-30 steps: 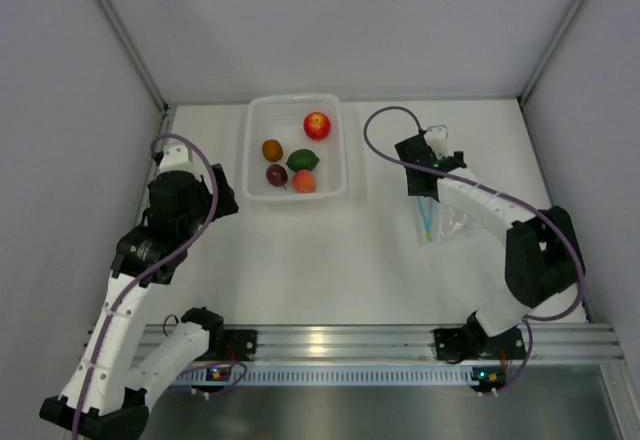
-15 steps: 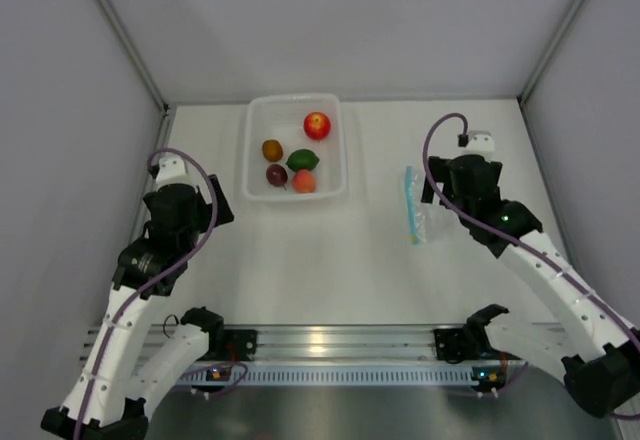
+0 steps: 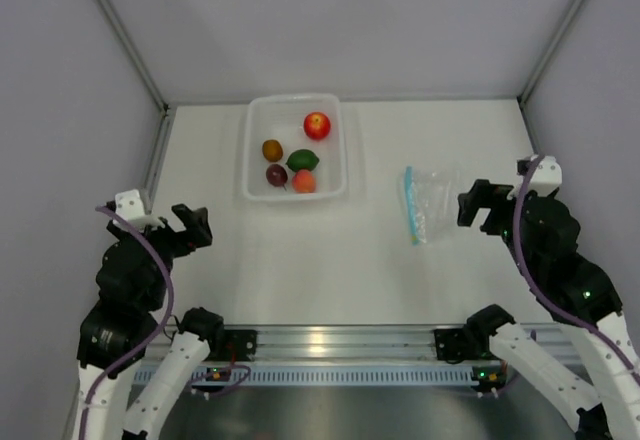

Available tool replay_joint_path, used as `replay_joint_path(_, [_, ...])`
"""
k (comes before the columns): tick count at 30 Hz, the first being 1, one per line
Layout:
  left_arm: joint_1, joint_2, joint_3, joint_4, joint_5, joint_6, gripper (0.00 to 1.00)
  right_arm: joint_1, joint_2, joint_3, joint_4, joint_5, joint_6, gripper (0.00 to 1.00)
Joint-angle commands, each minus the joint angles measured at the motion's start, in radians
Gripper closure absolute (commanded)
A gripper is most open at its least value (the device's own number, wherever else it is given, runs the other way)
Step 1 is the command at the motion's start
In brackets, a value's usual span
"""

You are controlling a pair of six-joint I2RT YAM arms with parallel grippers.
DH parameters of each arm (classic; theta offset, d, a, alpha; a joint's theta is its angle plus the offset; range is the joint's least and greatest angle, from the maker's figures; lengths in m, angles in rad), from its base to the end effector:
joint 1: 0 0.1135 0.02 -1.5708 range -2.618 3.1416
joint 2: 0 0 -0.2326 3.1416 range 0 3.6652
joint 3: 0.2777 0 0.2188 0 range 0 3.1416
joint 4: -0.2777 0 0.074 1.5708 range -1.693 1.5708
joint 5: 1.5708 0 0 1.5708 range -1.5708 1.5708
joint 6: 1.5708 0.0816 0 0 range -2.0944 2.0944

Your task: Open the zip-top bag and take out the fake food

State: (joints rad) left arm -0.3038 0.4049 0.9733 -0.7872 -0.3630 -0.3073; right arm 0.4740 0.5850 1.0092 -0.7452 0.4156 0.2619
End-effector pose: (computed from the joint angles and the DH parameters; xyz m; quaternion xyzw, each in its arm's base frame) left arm 0.1021 -0.0017 0.3363 -0.1143 0.7671 -0.0508 0.6293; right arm 0.1345 0.0319 0.3363 0.0360 0.8019 0.0498 0.5943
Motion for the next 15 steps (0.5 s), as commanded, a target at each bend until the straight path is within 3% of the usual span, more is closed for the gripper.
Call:
replay_joint_path(1, [0.0,-0.054,0.053,0.005,0.041,0.056,0.02,0.008,-0.059,0.054,-0.132,-0.012,-0.01,0.01])
replay_joint_path(8, [0.0,-0.078,0.146,-0.112,0.093,0.066,0.02,0.009,-0.207,0.095,-0.247,0.02,-0.001,0.01])
replay_joint_path(15, [0.0,-0.114,0.127,-0.133,0.084,0.051,0.02,0.009,-0.264,0.1,-0.255,0.0,-0.001,0.0])
